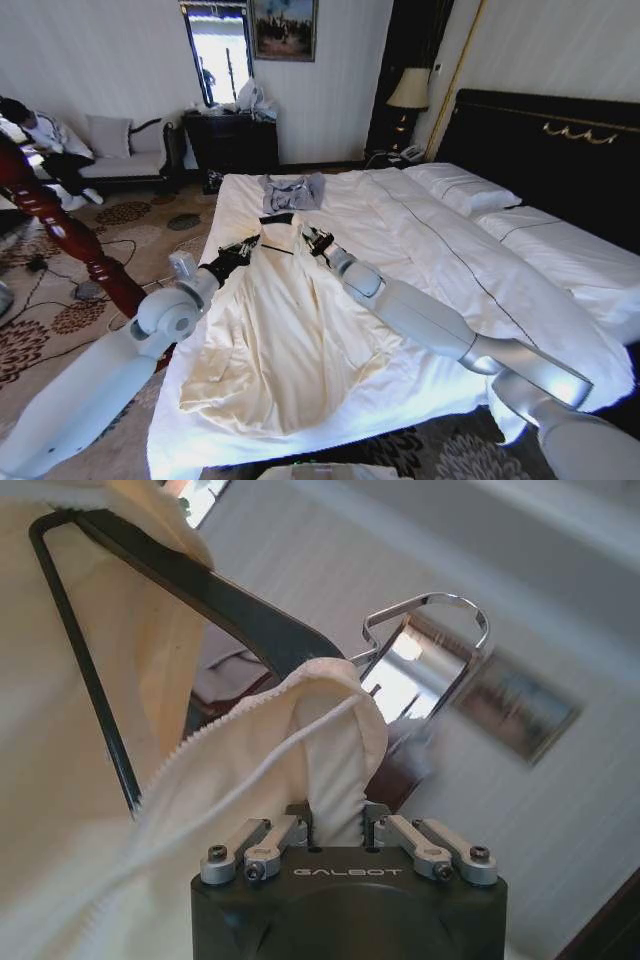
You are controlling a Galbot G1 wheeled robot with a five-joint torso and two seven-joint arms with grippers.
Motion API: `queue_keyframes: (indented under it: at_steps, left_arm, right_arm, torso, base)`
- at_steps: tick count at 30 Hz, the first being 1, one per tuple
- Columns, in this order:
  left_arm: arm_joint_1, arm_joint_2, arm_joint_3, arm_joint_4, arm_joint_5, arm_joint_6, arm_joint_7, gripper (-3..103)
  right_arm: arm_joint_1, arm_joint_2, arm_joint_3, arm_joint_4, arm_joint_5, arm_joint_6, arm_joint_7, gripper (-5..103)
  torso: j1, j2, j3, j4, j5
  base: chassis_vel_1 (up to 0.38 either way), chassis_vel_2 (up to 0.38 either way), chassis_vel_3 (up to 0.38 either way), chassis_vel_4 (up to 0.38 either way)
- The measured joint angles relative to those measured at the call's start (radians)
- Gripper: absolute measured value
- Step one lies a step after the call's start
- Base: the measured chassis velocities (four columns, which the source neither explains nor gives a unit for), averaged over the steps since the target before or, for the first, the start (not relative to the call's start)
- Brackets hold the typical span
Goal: Pick up the clothes from the bed and hang them on the clothes hanger.
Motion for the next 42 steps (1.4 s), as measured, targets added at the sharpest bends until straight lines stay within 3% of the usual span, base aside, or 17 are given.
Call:
queue_keyframes:
  at_steps: [3, 5, 11, 16, 23, 29, 36, 39, 42]
  left_arm:
    - [-0.056, 0.022, 0.012, 0.013, -0.029, 0.003, -0.008, 0]
    - [-0.088, 0.042, 0.013, 0.024, -0.048, 0.003, -0.008, 0]
    - [-0.157, 0.083, 0.043, 0.040, -0.070, 0.004, 0.006, 0]
    - [-0.355, 0.082, 0.151, 0.095, -0.109, 0.002, 0.010, 0]
    - [-0.488, 0.076, 0.243, 0.076, -0.159, 0.000, 0.020, 0]
    - [-0.414, 0.117, 0.237, -0.032, -0.166, -0.001, 0.040, 0]
    - [-0.204, 0.219, 0.155, -0.128, -0.082, -0.027, 0.090, 0]
    - [-0.156, 0.230, 0.134, -0.131, -0.049, -0.034, 0.097, 0]
    - [-0.081, 0.236, 0.107, -0.118, 0.036, -0.053, 0.109, 0]
  right_arm:
    - [0.015, -0.018, 0.008, 0.025, -0.148, 0.002, -0.013, 23]
    - [0.021, -0.024, 0.017, 0.039, -0.173, 0.002, -0.018, 23]
    - [0.040, -0.024, 0.020, 0.041, -0.208, 0.011, -0.028, 23]
    - [0.051, -0.014, 0.009, 0.046, -0.244, 0.030, -0.043, 23]
    - [0.038, 0.018, 0.004, 0.034, -0.245, 0.018, -0.043, 23]
    - [0.056, 0.043, 0.006, 0.004, -0.227, 0.011, -0.038, 23]
    - [0.068, 0.039, 0.036, -0.013, -0.202, 0.010, -0.026, 23]
    - [0.063, 0.032, 0.052, -0.008, -0.203, 0.012, -0.023, 23]
    - [0.057, 0.023, 0.071, 0.008, -0.209, 0.014, -0.021, 23]
  torso:
    - [0.000, 0.000, 0.000, -0.0007, 0.0001]
    - [0.000, 0.000, 0.000, -0.0007, 0.0002]
    - [0.000, 0.000, 0.000, 0.0002, 0.0001]
    - [0.000, 0.000, 0.000, -0.0006, 0.0001]
    - [0.000, 0.000, 0.000, -0.0004, 0.0003]
    - [0.000, 0.000, 0.000, -0.0004, 0.0000]
    - [0.000, 0.000, 0.000, 0.0001, 0.0000]
    - [0.000, 0.000, 0.000, -0.0005, 0.0000]
    - [0.000, 0.000, 0.000, -0.0006, 0.0001]
  base:
    - [0.000, 0.000, 0.000, 0.000]
    - [0.000, 0.000, 0.000, 0.000]
    - [0.000, 0.000, 0.000, 0.000]
    - [0.000, 0.000, 0.000, 0.000]
    - [0.000, 0.000, 0.000, 0.000]
    - [0.000, 0.000, 0.000, 0.000]
    - [0.000, 0.000, 0.000, 0.000]
    - [0.000, 0.000, 0.000, 0.000]
    - [0.000, 0.000, 0.000, 0.000]
